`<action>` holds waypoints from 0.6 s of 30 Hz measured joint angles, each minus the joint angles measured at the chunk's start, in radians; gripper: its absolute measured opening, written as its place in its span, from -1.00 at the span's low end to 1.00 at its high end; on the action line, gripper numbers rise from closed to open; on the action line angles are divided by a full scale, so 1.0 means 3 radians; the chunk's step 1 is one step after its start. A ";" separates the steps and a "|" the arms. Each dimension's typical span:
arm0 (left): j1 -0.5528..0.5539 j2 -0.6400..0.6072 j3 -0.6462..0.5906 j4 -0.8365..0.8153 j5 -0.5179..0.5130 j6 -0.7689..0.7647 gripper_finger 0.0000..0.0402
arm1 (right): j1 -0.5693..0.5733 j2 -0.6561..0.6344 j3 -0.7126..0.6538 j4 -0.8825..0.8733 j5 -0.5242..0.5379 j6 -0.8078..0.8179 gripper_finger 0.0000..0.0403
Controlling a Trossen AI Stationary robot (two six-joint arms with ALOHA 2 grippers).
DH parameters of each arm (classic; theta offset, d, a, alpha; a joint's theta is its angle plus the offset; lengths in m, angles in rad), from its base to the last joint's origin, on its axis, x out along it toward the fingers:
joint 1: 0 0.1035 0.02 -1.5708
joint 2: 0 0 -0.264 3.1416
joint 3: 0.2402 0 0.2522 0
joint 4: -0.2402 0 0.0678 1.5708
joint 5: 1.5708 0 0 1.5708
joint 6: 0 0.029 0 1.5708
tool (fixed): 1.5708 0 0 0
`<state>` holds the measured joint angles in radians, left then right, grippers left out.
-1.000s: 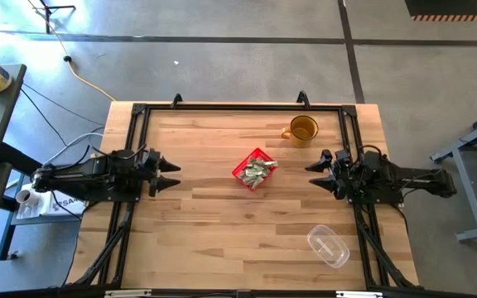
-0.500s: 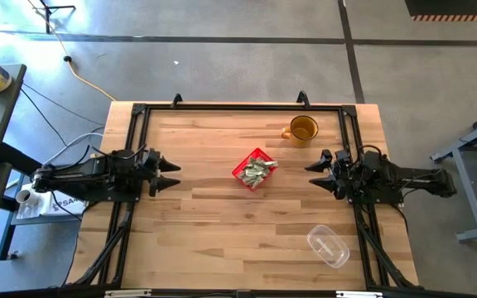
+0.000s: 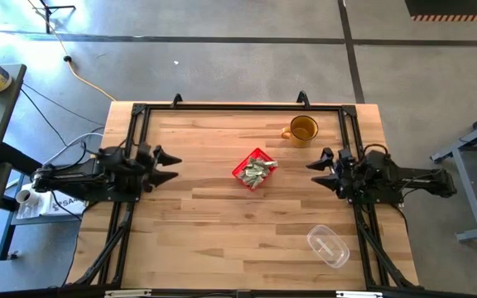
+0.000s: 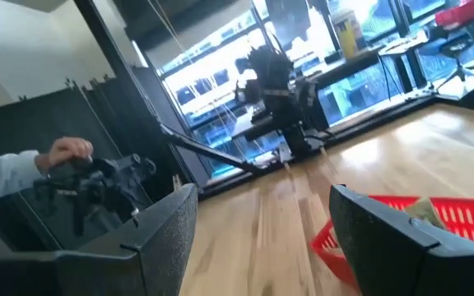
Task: Pick and place items into bin
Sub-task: Return to Home Position
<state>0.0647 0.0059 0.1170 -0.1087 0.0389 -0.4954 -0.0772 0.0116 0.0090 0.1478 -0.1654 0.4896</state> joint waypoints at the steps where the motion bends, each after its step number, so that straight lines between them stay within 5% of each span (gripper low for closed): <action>1: 0.0000 0.0002 0.0001 0.0110 -0.0007 0.0000 0.77 | 0.0000 0.0001 0.0000 -0.0017 0.0000 0.0000 0.32; 6: 0.0000 0.0002 -0.0072 0.0319 -0.0007 -0.0002 0.77 | 0.0001 0.0001 -0.0001 0.0019 0.0001 0.0000 0.32; 10: 0.0000 0.0007 -0.0342 0.1000 -0.0008 -0.0005 0.77 | 0.0001 0.0000 -0.0001 0.0360 0.0002 0.0000 0.32; 18: 0.0003 0.0005 -0.0345 0.0988 0.0006 -0.0018 0.77 | -0.0074 -0.0001 -0.0001 0.0366 0.0002 0.0000 0.32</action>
<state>0.0654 0.0074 0.0135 0.1878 0.0408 -0.5007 -0.0993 0.0113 0.0086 0.2576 -0.1649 0.4896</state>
